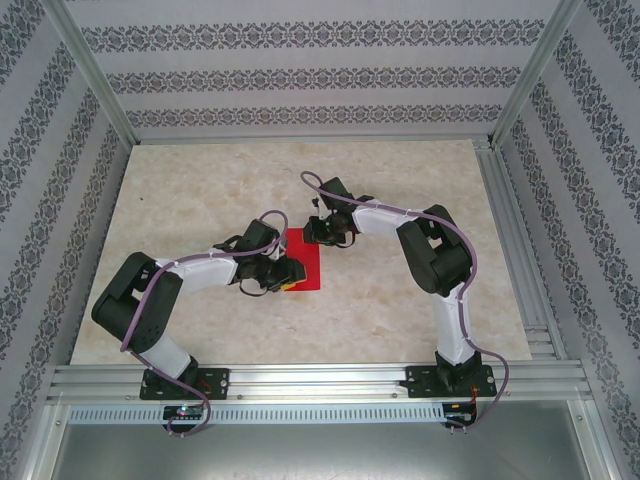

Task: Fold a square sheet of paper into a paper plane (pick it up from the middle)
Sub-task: Fold the triangle a second time at the center of the table.

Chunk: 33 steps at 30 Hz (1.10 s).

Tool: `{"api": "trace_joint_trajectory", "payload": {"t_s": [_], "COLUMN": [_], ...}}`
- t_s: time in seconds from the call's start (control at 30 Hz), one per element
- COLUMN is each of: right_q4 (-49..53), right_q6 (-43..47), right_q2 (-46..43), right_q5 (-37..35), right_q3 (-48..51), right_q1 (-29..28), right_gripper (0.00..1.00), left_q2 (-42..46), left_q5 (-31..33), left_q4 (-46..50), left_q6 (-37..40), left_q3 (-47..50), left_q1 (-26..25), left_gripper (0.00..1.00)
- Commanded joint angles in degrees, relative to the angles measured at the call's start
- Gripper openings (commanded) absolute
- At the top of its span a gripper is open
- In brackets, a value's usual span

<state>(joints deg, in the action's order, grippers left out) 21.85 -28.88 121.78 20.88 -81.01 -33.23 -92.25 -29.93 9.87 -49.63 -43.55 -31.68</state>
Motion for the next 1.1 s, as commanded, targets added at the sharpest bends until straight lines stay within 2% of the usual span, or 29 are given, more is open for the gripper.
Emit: {"api": "trace_joint_trajectory", "payload": {"t_s": [0.0, 0.23, 0.33, 0.5, 0.73, 0.93, 1.07], "right_q4": [1.97, 1.03, 0.17, -1.13, -3.10, -6.18, -6.56], "right_q6": [-0.80, -1.17, -1.58, -1.80, -1.68, -0.86, -0.03], "right_q2": [3.68, 3.29, 2.86, 0.51, -4.64, -11.01, -13.54], "right_q5": [-1.29, -0.08, 1.08, 3.51, 7.88, 12.31, 14.38], "right_q3": [2.97, 3.68, 4.28, 5.14, 6.50, 10.17, 12.89], "right_q1": [-0.52, -0.21, 0.13, 1.01, 2.57, 3.79, 3.57], "right_gripper": [0.27, 0.27, 0.27, 0.27, 0.27, 0.28, 0.31], "left_q2": [0.99, 0.33, -0.23, -0.21, -2.37, -2.93, -3.14], "left_q5": [0.14, -0.65, -0.50, 1.72, 2.86, 3.17, 3.19], "left_q4": [-2.96, -7.48, -8.95, -10.57, -11.62, -11.36, -11.45], "left_q6": [0.76, 1.35, 2.07, 4.08, 5.26, 5.83, 5.93], "left_q3": [-1.44, -1.54, -1.45, -0.59, 0.37, 0.48, 0.34], "left_q1": [-0.40, -0.41, -0.45, -0.42, -0.44, -0.42, -0.40], "left_gripper": [0.41, 0.49, 0.48, 0.39, 0.17, 0.09, 0.07]}}
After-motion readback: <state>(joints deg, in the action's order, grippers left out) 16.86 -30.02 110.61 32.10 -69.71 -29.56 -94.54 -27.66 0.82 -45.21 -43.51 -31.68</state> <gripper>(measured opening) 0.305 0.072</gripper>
